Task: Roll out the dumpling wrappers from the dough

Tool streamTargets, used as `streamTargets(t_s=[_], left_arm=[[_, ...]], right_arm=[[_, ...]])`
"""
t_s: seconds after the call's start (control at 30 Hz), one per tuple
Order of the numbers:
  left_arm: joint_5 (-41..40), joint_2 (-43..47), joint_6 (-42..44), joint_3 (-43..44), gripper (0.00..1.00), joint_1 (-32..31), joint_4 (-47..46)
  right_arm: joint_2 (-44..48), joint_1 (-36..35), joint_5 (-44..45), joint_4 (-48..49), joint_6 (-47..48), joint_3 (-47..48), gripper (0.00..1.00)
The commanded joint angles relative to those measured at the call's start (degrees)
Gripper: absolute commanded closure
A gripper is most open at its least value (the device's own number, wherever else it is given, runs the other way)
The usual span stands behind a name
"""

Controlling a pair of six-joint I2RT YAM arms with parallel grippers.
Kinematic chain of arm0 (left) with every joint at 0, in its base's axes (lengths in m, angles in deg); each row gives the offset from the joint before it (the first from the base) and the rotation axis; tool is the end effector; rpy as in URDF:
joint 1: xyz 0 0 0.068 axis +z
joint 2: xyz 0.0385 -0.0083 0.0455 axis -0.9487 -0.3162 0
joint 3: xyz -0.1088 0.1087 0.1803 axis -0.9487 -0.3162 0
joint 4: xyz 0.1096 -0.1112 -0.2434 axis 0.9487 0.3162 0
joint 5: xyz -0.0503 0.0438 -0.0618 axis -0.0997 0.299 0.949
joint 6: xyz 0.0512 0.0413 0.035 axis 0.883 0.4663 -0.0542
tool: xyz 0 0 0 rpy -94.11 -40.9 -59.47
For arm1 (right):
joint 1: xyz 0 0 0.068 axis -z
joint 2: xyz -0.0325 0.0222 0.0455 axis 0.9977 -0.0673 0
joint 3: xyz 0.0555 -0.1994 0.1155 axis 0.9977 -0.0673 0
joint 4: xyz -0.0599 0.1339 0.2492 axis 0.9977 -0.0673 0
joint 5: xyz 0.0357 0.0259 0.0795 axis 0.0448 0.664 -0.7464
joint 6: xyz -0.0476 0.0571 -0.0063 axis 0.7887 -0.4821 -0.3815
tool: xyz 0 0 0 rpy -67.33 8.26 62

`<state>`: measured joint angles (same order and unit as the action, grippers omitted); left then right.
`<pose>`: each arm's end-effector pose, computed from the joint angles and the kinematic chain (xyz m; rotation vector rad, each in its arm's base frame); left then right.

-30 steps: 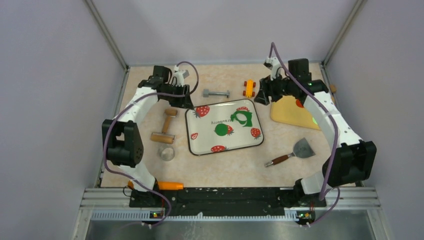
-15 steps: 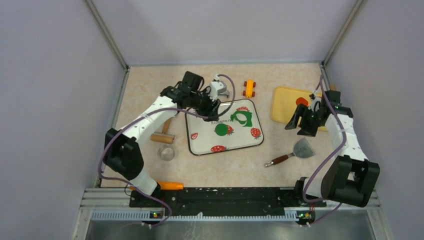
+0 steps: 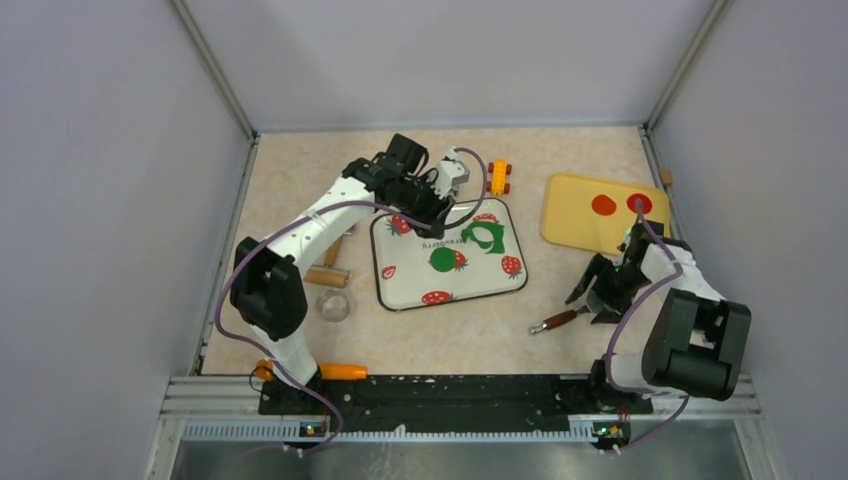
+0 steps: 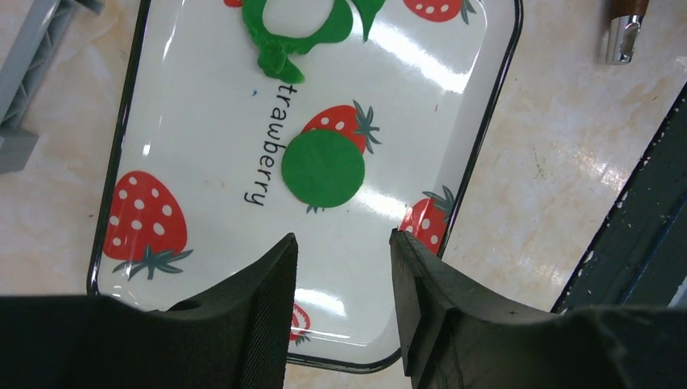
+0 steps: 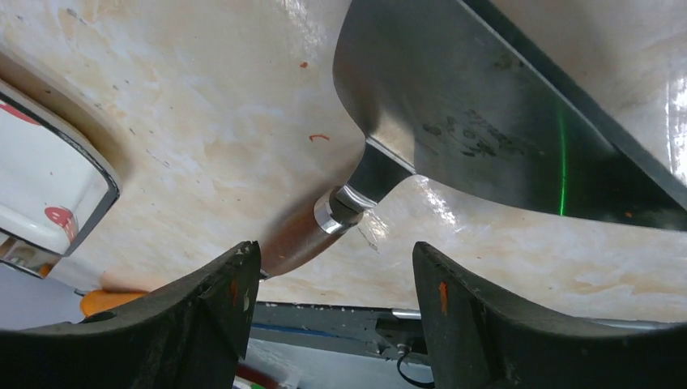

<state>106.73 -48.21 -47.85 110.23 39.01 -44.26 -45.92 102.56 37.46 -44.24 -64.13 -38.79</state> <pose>0.3368 -0.2483 0.2389 1.2655 2.1791 -0.6813 0.2296 -0.0479 0.0945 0.9270 2.9211 0.4751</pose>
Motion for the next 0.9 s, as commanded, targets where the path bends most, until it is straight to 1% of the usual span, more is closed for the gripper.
streamTargets(t_s=[0.0, 0.23, 0.4, 0.47, 0.5, 0.53, 0.6, 0.77, 0.83, 0.87], left_arm=[[-3.2, 2.2, 0.3, 1.9, 0.50, 0.5, 3.4], [-3.6, 4.1, -0.6, -0.4, 0.50, 0.5, 3.9], [-3.1, 4.2, -0.5, -0.7, 0.50, 1.4, 3.9], [-2.8, 4.1, -0.7, -0.6, 0.50, 1.7, 3.5], [-2.5, 4.1, -0.7, -0.5, 0.50, 1.9, 3.5], [-2.4, 4.0, -0.7, -0.4, 0.50, 2.0, 3.2], [-2.1, 3.9, -0.7, -0.1, 0.50, 2.3, 2.8], [-0.2, 3.2, -1.2, 0.4, 0.50, 3.6, 2.5], [0.3, 3.3, -1.5, 0.2, 0.50, 4.2, 1.7], [0.5, 3.5, -1.6, 0.0, 0.50, 4.4, 1.3]], right_arm=[[-1.9, 0.0, -1.9, 4.3, -1.4, -0.5, 0.31], [-6.2, -1.1, 4.3, 5.8, -4.1, -1.0, 0.39], [-8.8, -1.8, 6.2, 7.4, -5.0, -1.0, 0.41], [-9.2, -2.0, 5.8, 8.6, -4.5, -0.6, 0.51], [-9.2, -2.0, 5.3, 9.2, -4.1, -0.4, 0.59], [-9.1, -2.1, 5.5, 9.4, -3.8, -0.1, 0.61], [-9.2, -2.3, 5.6, 10.1, -3.0, 0.6, 0.72], [-8.8, -3.0, 8.9, 12.3, 1.0, 2.6, 0.82], [-8.4, -3.0, 7.7, 12.8, 1.8, 3.3, 0.90], [-7.9, -3.0, 6.8, 12.9, 2.0, 3.5, 0.97]])
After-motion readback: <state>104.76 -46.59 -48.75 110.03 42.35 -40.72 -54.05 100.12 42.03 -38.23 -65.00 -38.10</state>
